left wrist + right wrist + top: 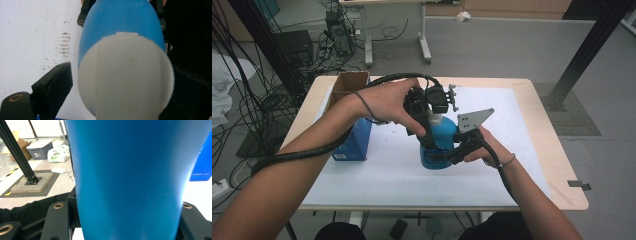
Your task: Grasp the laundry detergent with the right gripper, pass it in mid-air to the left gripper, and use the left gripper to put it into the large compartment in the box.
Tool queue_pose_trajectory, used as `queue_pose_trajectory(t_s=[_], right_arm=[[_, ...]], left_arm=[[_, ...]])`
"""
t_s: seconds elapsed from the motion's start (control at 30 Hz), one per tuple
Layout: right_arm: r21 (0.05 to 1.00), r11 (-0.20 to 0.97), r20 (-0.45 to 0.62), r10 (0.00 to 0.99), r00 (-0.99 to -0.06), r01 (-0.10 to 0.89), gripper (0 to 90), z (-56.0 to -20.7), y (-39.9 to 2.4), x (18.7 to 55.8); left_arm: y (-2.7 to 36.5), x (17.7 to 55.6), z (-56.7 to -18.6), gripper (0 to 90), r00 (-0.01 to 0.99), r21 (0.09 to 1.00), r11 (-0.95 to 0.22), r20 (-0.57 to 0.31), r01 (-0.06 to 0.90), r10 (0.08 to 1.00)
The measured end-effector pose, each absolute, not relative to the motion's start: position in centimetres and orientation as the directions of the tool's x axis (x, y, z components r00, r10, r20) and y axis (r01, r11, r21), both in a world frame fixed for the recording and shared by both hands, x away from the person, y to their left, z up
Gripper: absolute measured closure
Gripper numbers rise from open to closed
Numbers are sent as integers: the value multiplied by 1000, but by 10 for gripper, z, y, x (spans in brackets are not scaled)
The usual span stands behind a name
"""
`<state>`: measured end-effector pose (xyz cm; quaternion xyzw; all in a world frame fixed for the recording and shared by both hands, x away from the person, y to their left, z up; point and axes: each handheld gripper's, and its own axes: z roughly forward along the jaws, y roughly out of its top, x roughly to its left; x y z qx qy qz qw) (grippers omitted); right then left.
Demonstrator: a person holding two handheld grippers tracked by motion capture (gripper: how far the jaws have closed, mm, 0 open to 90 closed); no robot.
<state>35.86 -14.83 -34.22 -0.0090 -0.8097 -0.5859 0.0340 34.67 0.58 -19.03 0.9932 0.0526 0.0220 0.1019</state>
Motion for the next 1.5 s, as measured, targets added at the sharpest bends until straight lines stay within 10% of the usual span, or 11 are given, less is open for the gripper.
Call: queue_pose_trajectory(t_s=[1.5], right_arm=[[945, 320, 73, -24, -997, 62, 427, -345, -147, 365]], left_arm=[[5, 351, -195, 100, 993, 199, -975, 31, 103, 111]])
